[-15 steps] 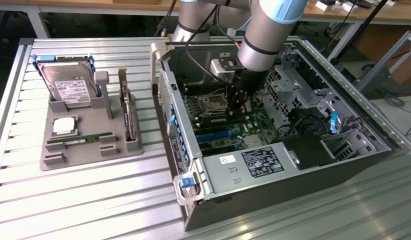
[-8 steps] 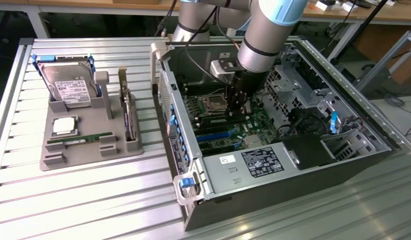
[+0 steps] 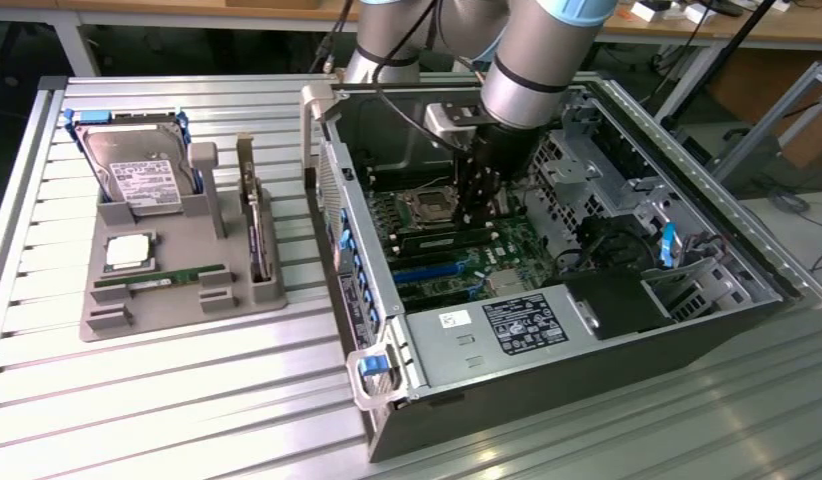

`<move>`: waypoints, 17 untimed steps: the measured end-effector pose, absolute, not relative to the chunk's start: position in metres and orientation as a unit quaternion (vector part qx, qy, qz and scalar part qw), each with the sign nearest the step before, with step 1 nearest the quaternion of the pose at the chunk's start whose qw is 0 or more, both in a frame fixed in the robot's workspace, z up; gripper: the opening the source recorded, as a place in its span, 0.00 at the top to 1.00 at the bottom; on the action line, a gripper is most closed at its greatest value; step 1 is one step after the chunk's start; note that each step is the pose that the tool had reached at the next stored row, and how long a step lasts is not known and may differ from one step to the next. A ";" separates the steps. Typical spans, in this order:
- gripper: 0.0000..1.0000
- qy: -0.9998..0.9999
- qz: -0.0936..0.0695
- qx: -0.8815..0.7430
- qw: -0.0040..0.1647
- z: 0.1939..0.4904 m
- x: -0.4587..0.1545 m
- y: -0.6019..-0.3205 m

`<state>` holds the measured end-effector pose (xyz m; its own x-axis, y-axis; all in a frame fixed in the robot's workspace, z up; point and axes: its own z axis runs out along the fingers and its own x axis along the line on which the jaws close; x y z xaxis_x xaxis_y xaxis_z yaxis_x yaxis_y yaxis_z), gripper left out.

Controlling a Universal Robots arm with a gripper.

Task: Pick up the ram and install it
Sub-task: 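Insert the ram into the slot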

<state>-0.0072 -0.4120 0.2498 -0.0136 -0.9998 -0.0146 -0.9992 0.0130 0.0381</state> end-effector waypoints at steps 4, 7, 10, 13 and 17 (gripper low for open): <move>0.90 -0.712 -0.020 0.702 0.010 0.252 -0.002 -0.413; 0.90 -0.711 -0.028 0.702 0.018 0.252 0.028 -0.413; 0.90 -0.711 -0.034 0.702 0.024 0.251 0.058 -0.413; 0.90 -0.711 -0.036 0.702 0.027 0.251 0.089 -0.413; 0.90 -0.711 -0.036 0.702 0.027 0.266 0.095 -0.413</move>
<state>0.0952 -0.4135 0.2658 -0.0124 -0.9998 -0.0125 -0.9959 0.0112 0.0896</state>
